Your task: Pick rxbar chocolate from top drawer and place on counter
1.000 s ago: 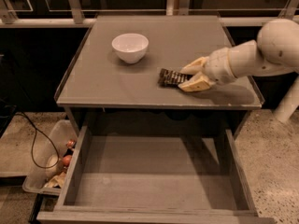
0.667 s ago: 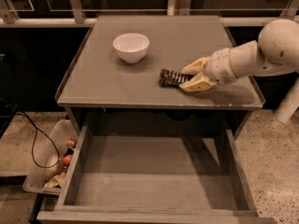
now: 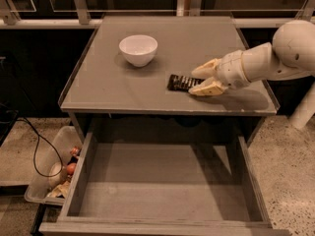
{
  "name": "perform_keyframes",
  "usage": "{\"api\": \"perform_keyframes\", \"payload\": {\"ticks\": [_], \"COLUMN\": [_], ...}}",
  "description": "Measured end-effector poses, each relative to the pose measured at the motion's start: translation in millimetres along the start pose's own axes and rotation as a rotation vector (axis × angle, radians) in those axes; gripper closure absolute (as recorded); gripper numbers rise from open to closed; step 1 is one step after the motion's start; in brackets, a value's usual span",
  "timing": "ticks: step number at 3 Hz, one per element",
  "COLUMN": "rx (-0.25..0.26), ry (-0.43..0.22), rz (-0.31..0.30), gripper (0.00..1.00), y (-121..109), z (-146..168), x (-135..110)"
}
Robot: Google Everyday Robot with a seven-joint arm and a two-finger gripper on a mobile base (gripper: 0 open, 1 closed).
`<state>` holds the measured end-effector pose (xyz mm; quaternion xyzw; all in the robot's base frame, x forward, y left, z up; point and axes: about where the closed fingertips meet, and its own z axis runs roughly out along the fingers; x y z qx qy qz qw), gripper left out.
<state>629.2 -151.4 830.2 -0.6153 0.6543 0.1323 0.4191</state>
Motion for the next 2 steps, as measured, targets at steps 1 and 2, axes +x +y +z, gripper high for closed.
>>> {"api": "perform_keyframes", "payload": {"ticks": [1, 2], "rx": [0.000, 0.000], "ry": [0.000, 0.000], "rz": [0.000, 0.000], "gripper": [0.00, 0.00], "y": [0.0, 0.0], "z": [0.1, 0.1], "x": [0.0, 0.0]}}
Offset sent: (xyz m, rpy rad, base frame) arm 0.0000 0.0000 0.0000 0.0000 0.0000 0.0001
